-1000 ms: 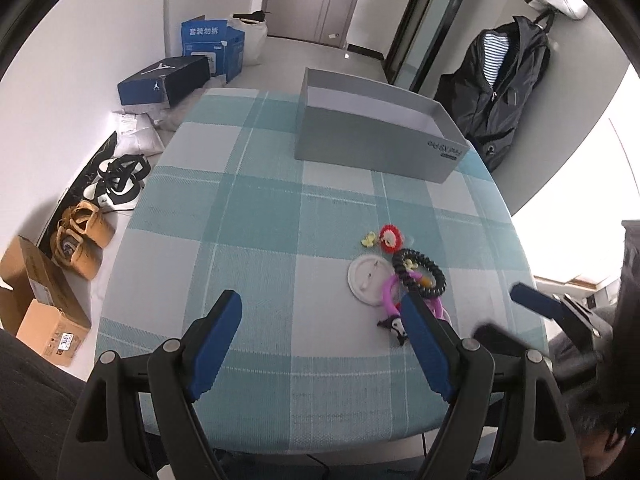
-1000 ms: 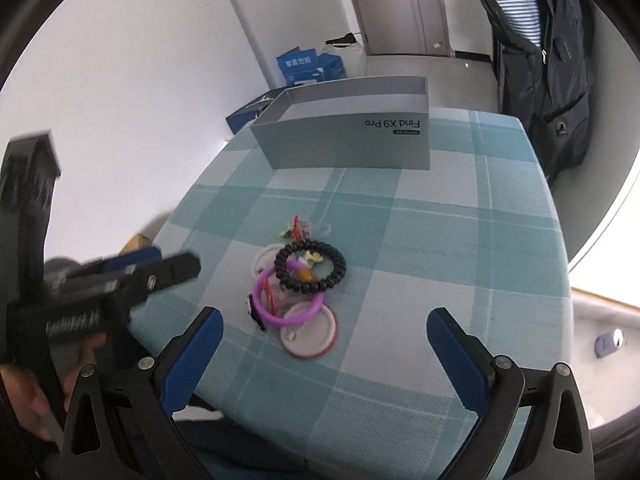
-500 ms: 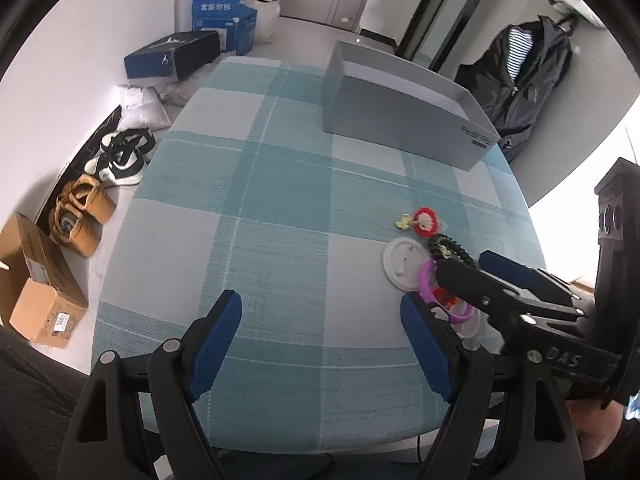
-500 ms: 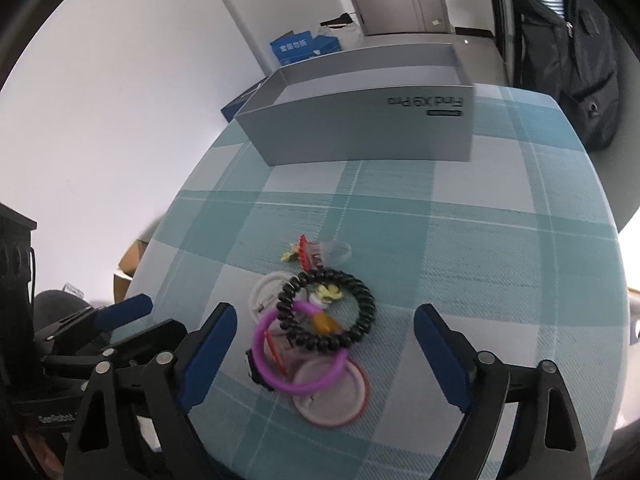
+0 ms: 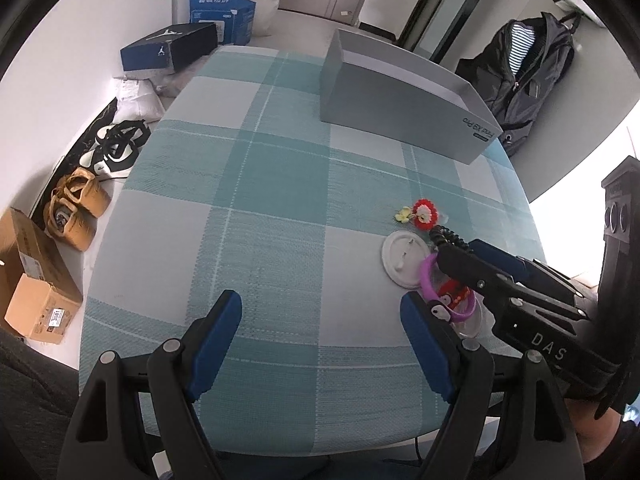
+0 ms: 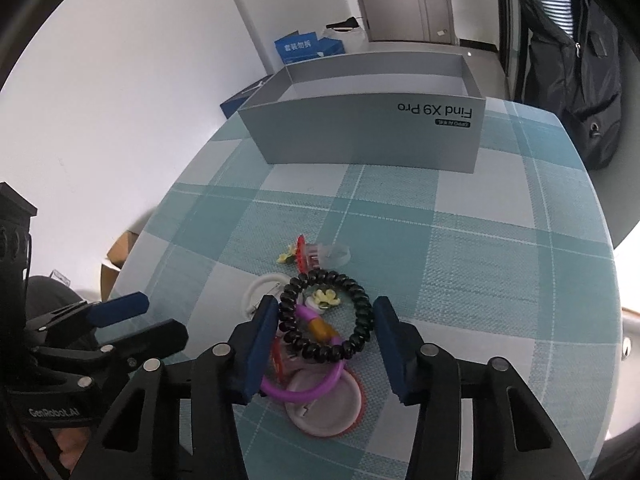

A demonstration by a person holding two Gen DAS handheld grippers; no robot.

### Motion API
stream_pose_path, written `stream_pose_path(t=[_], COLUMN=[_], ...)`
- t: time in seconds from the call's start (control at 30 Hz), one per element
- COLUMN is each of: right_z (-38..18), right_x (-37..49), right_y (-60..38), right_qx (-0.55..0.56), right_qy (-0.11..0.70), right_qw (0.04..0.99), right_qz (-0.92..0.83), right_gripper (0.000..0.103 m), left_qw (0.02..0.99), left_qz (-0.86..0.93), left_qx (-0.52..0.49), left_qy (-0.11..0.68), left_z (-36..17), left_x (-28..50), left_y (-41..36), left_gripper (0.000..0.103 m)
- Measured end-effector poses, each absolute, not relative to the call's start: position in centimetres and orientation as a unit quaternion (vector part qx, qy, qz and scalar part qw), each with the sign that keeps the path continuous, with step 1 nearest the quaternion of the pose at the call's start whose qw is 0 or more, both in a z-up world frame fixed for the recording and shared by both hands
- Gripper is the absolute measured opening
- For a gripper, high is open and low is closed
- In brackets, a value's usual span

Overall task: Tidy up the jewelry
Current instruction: 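Grasp the black beaded bracelet with the right tool while the left tool grasps the pink ring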

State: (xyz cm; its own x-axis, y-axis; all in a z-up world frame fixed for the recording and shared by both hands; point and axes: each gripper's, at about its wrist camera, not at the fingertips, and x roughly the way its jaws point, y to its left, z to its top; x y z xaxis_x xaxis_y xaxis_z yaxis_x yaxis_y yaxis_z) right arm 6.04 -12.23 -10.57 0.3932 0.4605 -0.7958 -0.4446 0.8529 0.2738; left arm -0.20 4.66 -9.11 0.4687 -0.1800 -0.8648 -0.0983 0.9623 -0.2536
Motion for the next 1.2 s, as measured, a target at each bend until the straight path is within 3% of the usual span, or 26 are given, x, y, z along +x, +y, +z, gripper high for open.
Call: stream_pose_path(t=[0.43,0.8,1.1,1.13,1.2], right_z=[-7.9,-7.1,-7.5,-7.5,-7.5], right_x=[6.5,7.2,7.7,7.7,7.8], right_y=[-16.7,-20.6,-22.1,-22.2,-22.3], right_qx=[0.105,0.163,0.184,0.185,0.191], right_qy=[0.449,0.438,0.439,0.439,0.439], right_qw=[0.845,0.848,0.843,0.843,0.842], right_qz=[0.270,0.250,0.251,0.250,0.250], right_gripper=[0.045,0.045,0.045,0.045,0.045], left_qw=[0.847,0.840,0.854,0.855,0.855], left_qz=[-0.113,-0.101,-0.088,-0.088,-0.097], left_qx=[-0.114,-0.010,0.071,0.079,0.083], left_qy=[0.507,0.533,0.508,0.506,0.502], left_z=[-8.1,-9.5,-9.3,-9.3,-9.2], left_x=[-0.3,1.7,1.7,1.6,1.4], left_y=[1.1,-3.4,-5.1,-5.2,-5.3], left_gripper=[0.078,0.078,0.078,0.076,0.063])
